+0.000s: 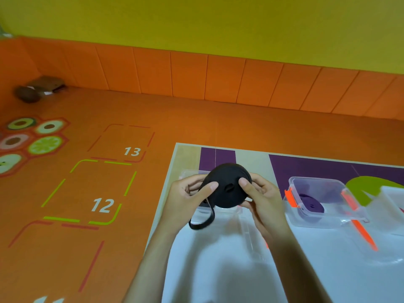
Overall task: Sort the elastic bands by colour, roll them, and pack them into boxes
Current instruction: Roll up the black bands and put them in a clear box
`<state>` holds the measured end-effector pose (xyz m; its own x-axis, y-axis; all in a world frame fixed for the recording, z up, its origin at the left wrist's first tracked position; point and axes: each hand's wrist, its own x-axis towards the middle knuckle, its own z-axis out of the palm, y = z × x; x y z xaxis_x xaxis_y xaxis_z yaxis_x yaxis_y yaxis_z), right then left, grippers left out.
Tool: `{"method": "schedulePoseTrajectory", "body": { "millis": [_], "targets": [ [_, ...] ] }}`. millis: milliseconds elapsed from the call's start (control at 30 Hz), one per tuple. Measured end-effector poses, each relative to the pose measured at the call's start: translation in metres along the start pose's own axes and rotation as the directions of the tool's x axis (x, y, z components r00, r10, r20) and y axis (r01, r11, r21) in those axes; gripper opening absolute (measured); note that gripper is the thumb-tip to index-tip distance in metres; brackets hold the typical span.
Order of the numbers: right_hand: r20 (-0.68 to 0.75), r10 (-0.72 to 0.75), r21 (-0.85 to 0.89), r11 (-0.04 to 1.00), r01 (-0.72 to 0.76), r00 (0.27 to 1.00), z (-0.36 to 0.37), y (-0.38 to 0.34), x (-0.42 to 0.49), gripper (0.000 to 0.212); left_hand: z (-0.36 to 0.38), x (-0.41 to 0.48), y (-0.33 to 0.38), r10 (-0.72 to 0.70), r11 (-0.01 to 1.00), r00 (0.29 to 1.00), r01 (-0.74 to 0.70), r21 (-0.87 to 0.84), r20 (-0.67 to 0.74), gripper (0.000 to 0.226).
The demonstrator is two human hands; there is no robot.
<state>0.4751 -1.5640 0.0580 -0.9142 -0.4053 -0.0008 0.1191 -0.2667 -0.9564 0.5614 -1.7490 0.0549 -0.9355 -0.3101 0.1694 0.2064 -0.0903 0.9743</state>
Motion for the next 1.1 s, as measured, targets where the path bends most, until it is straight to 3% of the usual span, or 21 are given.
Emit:
{"method": "schedulePoseTrajectory", "body": {
  "millis": [67, 167, 267, 367, 467, 567, 733, 833, 933, 1000, 1100],
  "targets": [
    [0.003, 0.012, 0.040, 0.999, -0.012, 1.000, 0.003, 0.006, -0.001, 0.029, 0.002, -0.001, -0.004, -0.004, 1.000, 0.998, 0.003, -0.012, -0.068, 0.020],
    [0.159, 0.034, 0.005, 0.999, -0.035, 0.987, -0.003, 0.004, -0.002, 0.034, -0.008, -0.003, -0.005, -0.030, 1.000, 0.994, 0.030, -0.003, -0.105, 0.019],
    [0.286, 0.086, -0.250, 0.968, -0.012, 0.954, -0.015, -0.011, 0.001, 0.035, -0.022, -0.003, -0.001, -0.041, 0.995, 0.999, 0.042, 0.086, -0.005, 0.016],
    [0.244, 0.073, -0.375, 0.927, 0.025, 0.967, -0.016, -0.018, 0.003, 0.025, -0.023, -0.001, 0.002, -0.070, 0.993, 0.993, 0.060, 0.103, 0.097, 0.015],
    [0.145, 0.007, -0.260, 0.965, 0.031, 0.989, -0.012, -0.007, 0.001, 0.016, -0.021, 0.002, 0.004, -0.081, 0.995, 0.995, 0.078, 0.060, 0.061, 0.017],
    [0.124, 0.050, -0.132, 0.991, -0.033, 0.991, -0.009, 0.002, 0.001, 0.025, -0.027, 0.004, 0.003, -0.080, 0.996, 0.996, 0.078, 0.050, 0.034, 0.018],
    [0.327, 0.220, -0.427, 0.902, -0.063, 0.919, -0.024, -0.008, 0.009, 0.035, -0.035, 0.002, 0.003, -0.138, 0.980, 0.978, 0.111, 0.167, 0.159, 0.016],
    [0.250, 0.120, -0.369, 0.929, -0.021, 0.961, -0.021, -0.010, 0.011, 0.036, -0.025, 0.005, 0.006, -0.107, 0.989, 0.989, 0.095, 0.110, 0.101, 0.015],
    [0.131, 0.050, -0.155, 0.987, -0.030, 0.990, -0.007, 0.005, 0.011, 0.047, -0.013, 0.011, 0.008, -0.051, 0.997, 0.998, 0.052, 0.050, -0.030, 0.014],
    [0.132, 0.076, -0.054, 0.996, -0.070, 0.988, 0.003, 0.016, 0.008, 0.048, -0.009, 0.015, 0.009, -0.024, 0.997, 0.995, 0.031, 0.066, -0.101, 0.013],
    [0.276, 0.199, -0.214, 0.967, -0.142, 0.940, 0.000, 0.017, 0.006, 0.039, -0.018, 0.015, 0.009, -0.018, 0.990, 0.998, 0.026, 0.139, -0.063, 0.013]
  ]
}}
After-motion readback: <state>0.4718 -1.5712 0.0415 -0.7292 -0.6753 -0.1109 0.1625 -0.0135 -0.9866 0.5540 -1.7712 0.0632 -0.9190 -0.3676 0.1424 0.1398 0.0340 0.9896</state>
